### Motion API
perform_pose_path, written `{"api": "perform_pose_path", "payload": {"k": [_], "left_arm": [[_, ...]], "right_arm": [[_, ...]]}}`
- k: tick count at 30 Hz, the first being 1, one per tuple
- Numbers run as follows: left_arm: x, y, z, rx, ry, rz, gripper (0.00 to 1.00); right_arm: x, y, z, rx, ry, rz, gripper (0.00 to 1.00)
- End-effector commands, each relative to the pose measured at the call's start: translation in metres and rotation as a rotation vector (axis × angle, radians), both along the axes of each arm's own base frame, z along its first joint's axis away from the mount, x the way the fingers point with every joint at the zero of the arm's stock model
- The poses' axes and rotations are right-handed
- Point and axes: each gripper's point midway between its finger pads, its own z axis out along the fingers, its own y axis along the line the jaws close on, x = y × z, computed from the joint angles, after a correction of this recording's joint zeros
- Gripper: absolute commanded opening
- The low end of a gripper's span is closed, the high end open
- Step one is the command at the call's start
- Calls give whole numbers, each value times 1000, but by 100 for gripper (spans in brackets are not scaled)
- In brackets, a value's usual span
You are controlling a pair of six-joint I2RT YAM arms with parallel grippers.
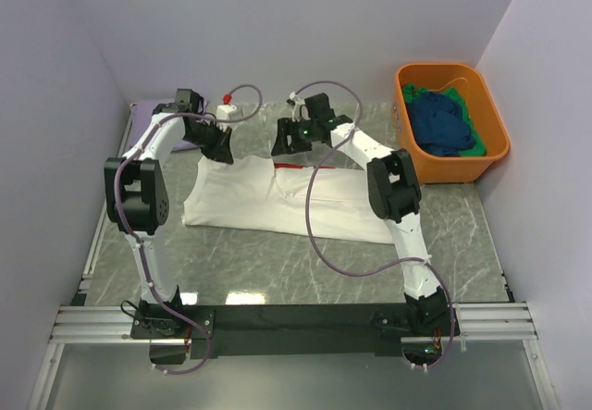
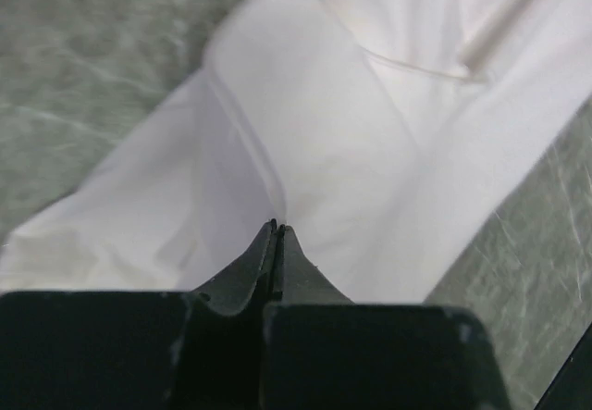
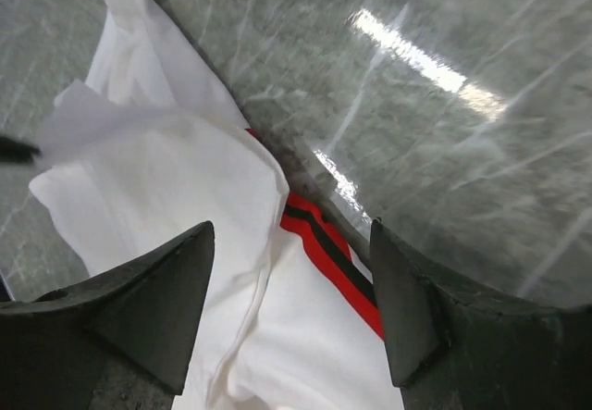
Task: Fold and stack the t-shirts
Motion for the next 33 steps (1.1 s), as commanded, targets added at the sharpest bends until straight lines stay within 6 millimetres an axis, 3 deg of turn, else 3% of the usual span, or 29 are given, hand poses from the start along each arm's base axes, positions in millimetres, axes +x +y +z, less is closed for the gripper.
{"api": "perform_pose_path", "payload": {"k": [1,6,12,19,22,23,25,26,29,31,33], "left_arm": [[-52,-26,26,-32,-38,-181,1],[-87,-27,3,13,-10,-273,1],[-122,-9,-40,106,75,-375,1],[-130,5,-62,182,76,-410,1],[-128,7,-61,188,76,-399,14],[-126,7,-58,185,70,-397,23],[-122,8,-45,165,57,-366,29],[-119,7,-37,134,47,-349,32],[-95,12,-7,76,14,-220,34],[-78,11,1,67,9,-90,33],[-73,10,0,58,37,15,31]], "right_arm": [[7,-15,68,41,-112,-5,75],[4,-37,76,35,-105,-10,81],[-14,-56,74,-8,-85,35,82],[-34,-79,65,-94,-80,105,82],[-44,-87,62,-134,-72,143,82],[-53,-92,60,-154,-38,159,82],[-58,-102,61,-201,-52,202,80],[-71,-111,59,-232,-9,220,79],[-86,-141,56,-329,2,261,70],[-97,-156,57,-358,17,252,66],[-102,-168,56,-386,11,251,61]]}}
